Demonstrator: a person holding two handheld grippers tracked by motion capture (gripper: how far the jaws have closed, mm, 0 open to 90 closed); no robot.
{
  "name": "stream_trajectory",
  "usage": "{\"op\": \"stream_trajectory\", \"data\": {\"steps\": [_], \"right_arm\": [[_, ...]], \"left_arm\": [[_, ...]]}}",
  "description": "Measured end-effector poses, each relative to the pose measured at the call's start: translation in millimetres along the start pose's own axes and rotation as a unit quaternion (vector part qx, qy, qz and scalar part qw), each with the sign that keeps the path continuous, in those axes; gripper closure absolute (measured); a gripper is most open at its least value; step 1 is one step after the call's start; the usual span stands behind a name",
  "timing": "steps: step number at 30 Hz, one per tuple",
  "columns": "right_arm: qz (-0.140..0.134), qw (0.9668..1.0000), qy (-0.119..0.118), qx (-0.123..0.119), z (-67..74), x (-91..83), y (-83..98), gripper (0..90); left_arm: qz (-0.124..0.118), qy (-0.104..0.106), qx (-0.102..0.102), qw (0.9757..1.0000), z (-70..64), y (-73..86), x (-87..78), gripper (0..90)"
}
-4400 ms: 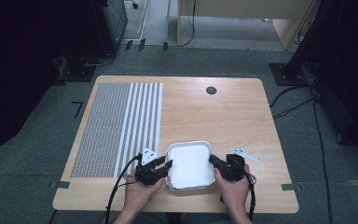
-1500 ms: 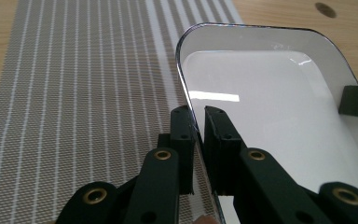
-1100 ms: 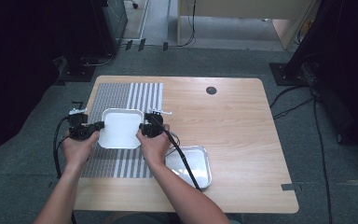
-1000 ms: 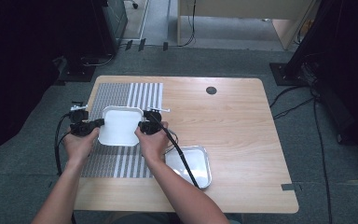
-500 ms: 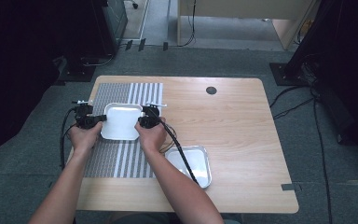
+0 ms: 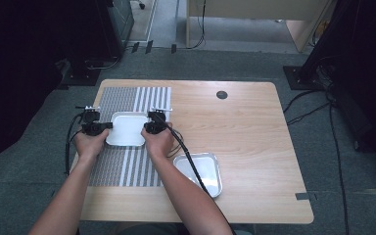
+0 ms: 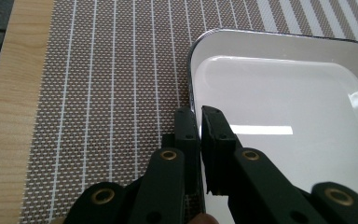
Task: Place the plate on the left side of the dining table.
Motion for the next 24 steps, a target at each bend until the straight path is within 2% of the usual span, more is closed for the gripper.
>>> {"op": "stream_trajectory", "data": {"steps": [1, 2, 3, 4, 5, 6, 7, 8, 10, 12, 13, 14, 15, 17, 18, 21, 22, 23, 24], "right_arm": [[0.001, 1.0000, -0.005, -0.009, 0.0, 0.6, 0.7, 81.5], [0.000, 0.9999, -0.007, -0.013, 0.1, 0.6, 0.9, 78.9], [-0.004, 0.9998, -0.011, -0.016, 0.3, 0.2, 0.2, 73.3], [-0.004, 0.9998, -0.011, -0.016, 0.3, 0.2, 0.2, 73.3], [-0.016, 0.9996, -0.014, -0.021, -0.5, -1.3, -2.1, 68.4], [-0.016, 0.9996, -0.014, -0.021, -0.5, -1.3, -2.1, 68.4], [-0.023, 0.9993, -0.017, -0.023, -1.1, -5.6, -5.3, 64.6], [-0.032, 0.9989, -0.015, -0.030, -1.8, -7.7, -7.3, 62.6], [-0.047, 0.9980, -0.016, -0.038, -2.5, -11.9, -10.6, 57.8], [-0.051, 0.9978, -0.018, -0.039, -2.9, -14.2, -11.6, 55.8], [-0.068, 0.9964, -0.014, -0.049, -4.9, -19.1, -14.4, 50.5], [-0.068, 0.9964, -0.014, -0.049, -4.9, -19.1, -14.4, 50.5], [-0.080, 0.9950, -0.012, -0.058, -6.4, -23.7, -16.4, 49.6], [-0.088, 0.9939, -0.006, -0.066, -8.0, -26.7, -17.9, 48.5], [-0.102, 0.9917, 0.004, -0.078, -11.7, -32.8, -21.0, 48.0], [-0.095, 0.9921, -0.002, -0.082, -15.3, -40.7, -22.7, 45.5], [-0.097, 0.9918, -0.002, -0.083, -16.6, -42.3, -23.6, 45.2], [-0.097, 0.9921, 0.005, -0.080, -18.6, -45.0, -24.8, 44.2], [-0.091, 0.9923, 0.003, -0.084, -20.5, -48.2, -24.9, 43.4]], "left_arm": [[-0.002, -0.005, 0.009, 0.9999, -0.5, 0.4, 0.1, 85.3], [-0.002, -0.005, 0.009, 0.9999, -0.5, 0.4, 0.1, 85.0], [-0.003, -0.017, 0.020, 0.9997, -1.6, 0.7, -0.5, 83.0], [-0.003, -0.017, 0.020, 0.9997, -1.6, 0.7, -0.5, 78.9], [-0.002, -0.044, 0.041, 0.9982, -1.9, 0.7, -4.5, 74.8], [-0.002, -0.044, 0.041, 0.9982, -1.9, 0.7, -4.5, 70.5], [-0.001, -0.051, 0.044, 0.9977, -2.9, 0.5, -7.5, 64.8], [-0.001, -0.048, 0.044, 0.9979, -3.6, 0.3, -9.1, 62.9], [0.001, -0.049, 0.042, 0.9979, -4.2, 0.1, -12.5, 51.9], [0.000, -0.045, 0.040, 0.9982, -4.6, 0.1, -13.8, 45.6], [-0.002, -0.043, 0.029, 0.9986, -5.4, 0.5, -18.0, 39.5], [-0.002, -0.043, 0.029, 0.9986, -5.4, 0.5, -18.0, 33.9], [-0.001, -0.052, 0.029, 0.9982, -6.0, 1.3, -21.4, 26.8], [-0.002, -0.051, 0.034, 0.9981, -7.7, 2.0, -24.1, 24.1], [-0.008, -0.040, 0.035, 0.9985, -11.0, 2.8, -27.9, 18.1], [-0.017, -0.028, 0.039, 0.9987, -16.4, 4.1, -34.8, 14.8], [-0.017, -0.028, 0.039, 0.9987, -16.4, 4.1, -34.8, 14.8], [-0.020, -0.042, 0.050, 0.9977, -19.4, 5.4, -39.4, 14.7], [-0.023, -0.044, 0.053, 0.9974, -21.3, 5.8, -41.3, 14.1]]}}
Point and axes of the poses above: each handheld gripper's, and its own axes: x roughly forward along the jaws, y roughly out of its underside, z roughly to its left, the point moved 6 cm from there along x, roughly forward along the jaws, and after that the axes turned 9 degrees about y, right-handed, at the moved point
